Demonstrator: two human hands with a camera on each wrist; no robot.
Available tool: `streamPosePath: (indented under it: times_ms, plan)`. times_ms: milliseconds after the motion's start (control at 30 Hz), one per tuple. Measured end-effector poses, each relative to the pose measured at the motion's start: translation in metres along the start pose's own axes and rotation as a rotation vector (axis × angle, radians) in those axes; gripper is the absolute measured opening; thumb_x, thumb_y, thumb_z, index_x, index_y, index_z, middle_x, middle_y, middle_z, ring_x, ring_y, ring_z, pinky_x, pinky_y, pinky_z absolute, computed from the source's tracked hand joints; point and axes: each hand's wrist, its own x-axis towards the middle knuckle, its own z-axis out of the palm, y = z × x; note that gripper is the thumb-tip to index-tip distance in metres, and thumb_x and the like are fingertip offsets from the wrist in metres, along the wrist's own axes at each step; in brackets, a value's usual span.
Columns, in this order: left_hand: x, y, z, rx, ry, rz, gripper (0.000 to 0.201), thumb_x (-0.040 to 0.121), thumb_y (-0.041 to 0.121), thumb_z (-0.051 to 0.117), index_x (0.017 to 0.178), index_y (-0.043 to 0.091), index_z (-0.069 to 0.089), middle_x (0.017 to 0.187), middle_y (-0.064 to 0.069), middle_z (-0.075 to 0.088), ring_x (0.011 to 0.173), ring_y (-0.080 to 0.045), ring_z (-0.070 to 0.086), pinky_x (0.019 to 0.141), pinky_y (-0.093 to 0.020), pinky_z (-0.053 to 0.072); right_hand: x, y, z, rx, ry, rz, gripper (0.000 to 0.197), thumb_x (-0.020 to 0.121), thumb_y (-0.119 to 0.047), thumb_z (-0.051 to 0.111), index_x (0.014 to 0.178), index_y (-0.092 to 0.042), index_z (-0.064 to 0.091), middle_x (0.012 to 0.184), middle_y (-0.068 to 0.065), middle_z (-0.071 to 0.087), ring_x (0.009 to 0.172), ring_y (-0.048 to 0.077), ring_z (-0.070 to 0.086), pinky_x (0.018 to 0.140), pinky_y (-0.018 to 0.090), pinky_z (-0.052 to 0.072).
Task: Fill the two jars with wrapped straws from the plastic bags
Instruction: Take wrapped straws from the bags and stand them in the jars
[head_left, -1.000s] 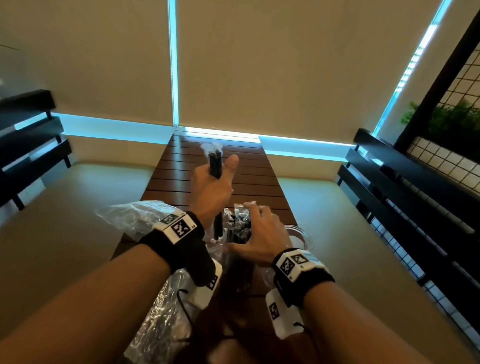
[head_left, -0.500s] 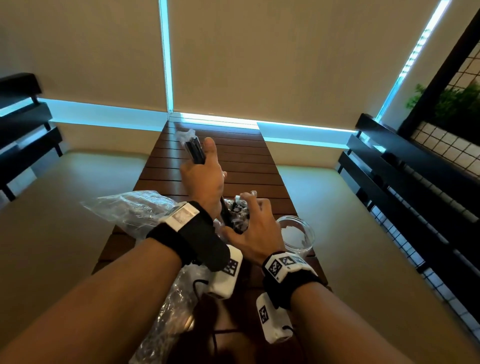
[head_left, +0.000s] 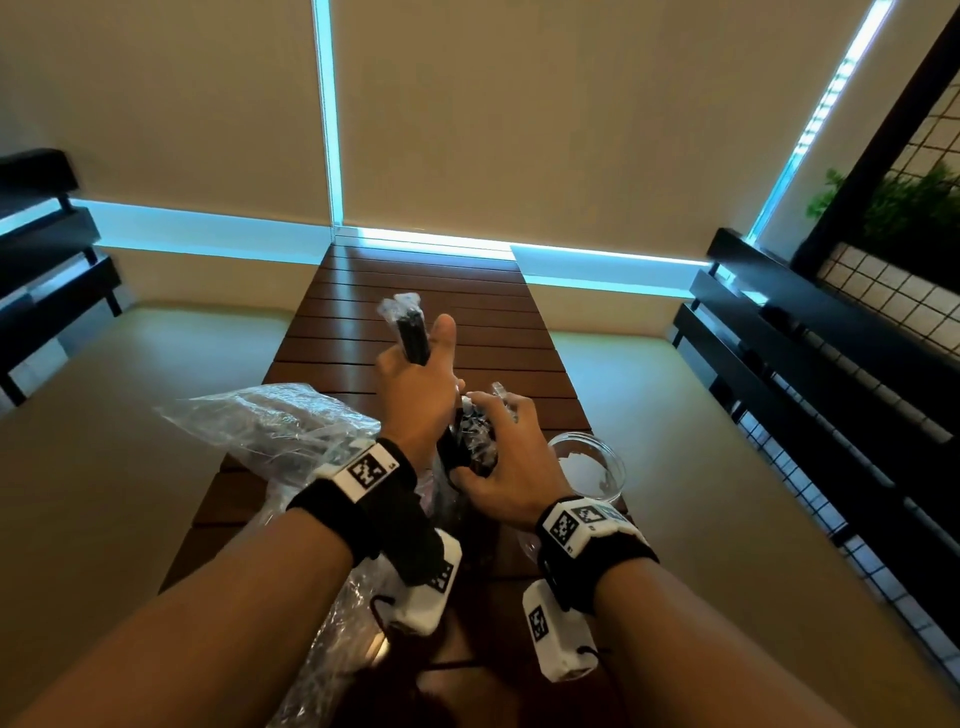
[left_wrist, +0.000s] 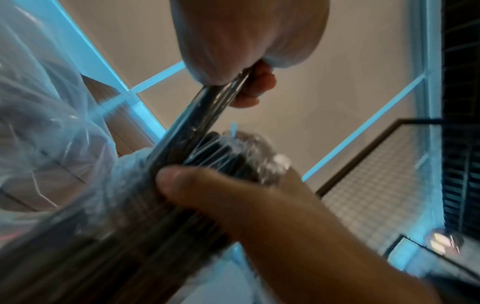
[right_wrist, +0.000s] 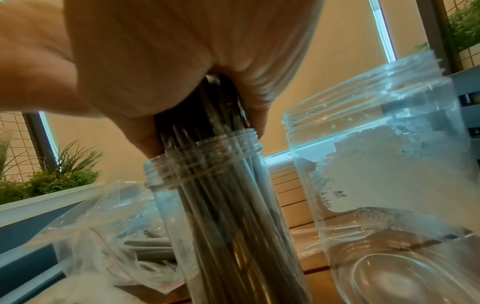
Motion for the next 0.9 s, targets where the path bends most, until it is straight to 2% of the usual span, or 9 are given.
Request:
streamPosePath:
  times_ms: [167, 267, 333, 400, 500, 567, 700, 800, 900]
  plan:
    - [-0.013, -0.030, -0.001, 0.251, -0.191, 0.118, 0.060, 0.080, 0.074, 0.053, 0.065, 0.017, 0.056, 0.061, 0.000, 0.063, 0.060, -0.020, 0.064, 0.066, -0.044, 0.059, 0.000, 0.003, 0.003, 0.057, 0.027, 0.007, 0.078, 0.067, -0.045, 0.077, 0.133, -0.040, 0.036, 0.133, -0.002, 0.036, 0.109, 0.027, 0.060, 0.090, 0.046, 0.056]
    - [-0.019, -0.041, -0.002, 0.352, -0.242, 0.204, 0.037, 0.091, 0.053, 0.060, 0.069, 0.024, 0.054, 0.086, -0.009, 0.063, 0.085, -0.027, 0.066, 0.078, -0.051, 0.055, 0.002, 0.005, 0.006, 0.056, 0.039, 0.013, 0.072, 0.070, -0.047, 0.075, 0.132, -0.036, 0.039, 0.124, -0.003, 0.041, 0.107, 0.018, 0.056, 0.085, 0.041, 0.058]
    - [-0.019, -0.042, -0.007, 0.433, -0.276, 0.248, 0.032, 0.092, 0.038, 0.065, 0.066, 0.023, 0.056, 0.093, 0.000, 0.052, 0.094, -0.025, 0.059, 0.085, -0.049, 0.053, 0.003, 0.005, 0.009, 0.034, 0.038, 0.022, 0.071, 0.067, -0.051, 0.074, 0.129, -0.036, 0.042, 0.121, -0.005, 0.043, 0.107, 0.016, 0.053, 0.084, 0.040, 0.058]
    - [-0.015, -0.035, -0.013, 0.494, -0.334, 0.251, 0.025, 0.087, 0.039, 0.071, 0.084, 0.016, 0.062, 0.103, 0.002, 0.045, 0.096, -0.014, 0.056, 0.086, -0.038, 0.054, 0.004, 0.005, 0.011, 0.044, 0.048, 0.023, 0.073, 0.064, -0.054, 0.076, 0.127, -0.038, 0.043, 0.121, -0.006, 0.043, 0.106, 0.015, 0.055, 0.083, 0.040, 0.058]
    - [-0.003, -0.007, -0.017, 0.513, -0.419, 0.357, 0.071, 0.075, 0.050, 0.079, 0.132, 0.026, 0.045, 0.132, 0.005, 0.043, 0.105, -0.004, 0.055, 0.084, -0.016, 0.046, 0.002, 0.004, 0.013, 0.020, 0.081, 0.007, 0.083, 0.066, -0.047, 0.081, 0.134, -0.032, 0.035, 0.127, -0.003, 0.038, 0.105, 0.021, 0.057, 0.082, 0.042, 0.059]
    - [0.003, 0.016, -0.010, 0.589, -0.484, 0.525, 0.076, 0.079, 0.045, 0.078, 0.142, 0.029, 0.038, 0.137, 0.005, 0.049, 0.111, -0.005, 0.057, 0.090, -0.021, 0.047, 0.001, 0.004, 0.014, -0.001, 0.086, 0.022, 0.082, 0.067, -0.045, 0.081, 0.131, -0.032, 0.032, 0.124, -0.001, 0.039, 0.104, 0.025, 0.058, 0.082, 0.045, 0.058]
    - [0.010, 0.029, 0.002, 1.128, -0.638, 0.658, 0.040, 0.099, 0.038, 0.052, 0.133, 0.018, 0.057, 0.129, -0.004, 0.062, 0.116, -0.020, 0.059, 0.100, -0.041, 0.049, 0.000, 0.001, 0.009, 0.026, 0.087, 0.056, 0.081, 0.064, -0.048, 0.079, 0.129, -0.031, 0.035, 0.118, -0.004, 0.039, 0.100, 0.021, 0.058, 0.077, 0.039, 0.058]
    - [0.010, 0.014, 0.000, 1.237, -0.635, 0.611, 0.062, 0.099, 0.053, 0.023, 0.123, 0.010, 0.061, 0.123, -0.009, 0.066, 0.113, -0.026, 0.062, 0.097, -0.045, 0.050, 0.002, 0.000, 0.010, 0.089, 0.105, 0.055, 0.097, 0.064, -0.041, 0.084, 0.140, -0.026, 0.026, 0.121, -0.005, 0.042, 0.102, 0.015, 0.056, 0.075, 0.027, 0.054]
    - [-0.005, -0.015, -0.011, 1.243, -0.706, 0.453, 0.084, 0.095, 0.064, 0.005, 0.148, 0.008, 0.038, 0.152, -0.014, 0.042, 0.142, -0.027, 0.038, 0.116, -0.043, 0.032, 0.002, 0.005, 0.011, 0.016, 0.077, -0.022, 0.112, 0.070, -0.047, 0.082, 0.153, -0.026, 0.010, 0.149, 0.003, 0.033, 0.134, 0.023, 0.043, 0.102, 0.031, 0.044]
